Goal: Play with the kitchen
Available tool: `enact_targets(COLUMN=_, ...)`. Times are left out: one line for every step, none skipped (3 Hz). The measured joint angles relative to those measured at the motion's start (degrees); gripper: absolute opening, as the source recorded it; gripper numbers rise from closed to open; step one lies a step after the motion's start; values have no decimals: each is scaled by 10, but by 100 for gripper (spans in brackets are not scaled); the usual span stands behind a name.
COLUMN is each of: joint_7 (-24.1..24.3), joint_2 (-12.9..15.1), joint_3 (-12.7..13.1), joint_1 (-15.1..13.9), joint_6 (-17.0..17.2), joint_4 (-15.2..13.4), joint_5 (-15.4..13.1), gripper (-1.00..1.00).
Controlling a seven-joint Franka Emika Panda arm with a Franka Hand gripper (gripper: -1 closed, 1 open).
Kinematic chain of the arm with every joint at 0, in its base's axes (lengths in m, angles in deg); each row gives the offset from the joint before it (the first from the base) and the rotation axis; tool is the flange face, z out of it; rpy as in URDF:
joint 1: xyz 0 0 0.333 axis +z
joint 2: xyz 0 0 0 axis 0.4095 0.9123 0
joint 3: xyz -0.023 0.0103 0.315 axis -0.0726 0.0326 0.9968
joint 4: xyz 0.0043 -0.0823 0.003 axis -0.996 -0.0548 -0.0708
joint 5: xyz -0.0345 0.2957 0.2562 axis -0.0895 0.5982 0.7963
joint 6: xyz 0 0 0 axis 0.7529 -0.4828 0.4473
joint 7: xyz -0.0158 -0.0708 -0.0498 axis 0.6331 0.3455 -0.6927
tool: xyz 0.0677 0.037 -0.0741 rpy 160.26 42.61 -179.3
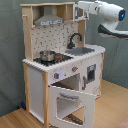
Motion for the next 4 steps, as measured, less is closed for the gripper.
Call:
enact_targets(joint_7=63, joint_2=-23, joint_3=20, joint_1=-42, joint_6=1, joint_4=15, joint_5=2, gripper=100)
enact_targets(joint_7=112, joint_2=-45, joint_3=31, joint_1=-72, joint_6=2, joint_4=24, joint_5=4, gripper=100)
enact_targets(joint_7=162, joint_2=-71, joint_3=39, joint_1=-102, joint_6=4, joint_4=32, joint_5=5, gripper=100)
enact_targets(joint_7=215, joint_2=-100, joint_3=44, joint_1=-130, joint_6=10, joint_4=40, joint_5=7, gripper=100)
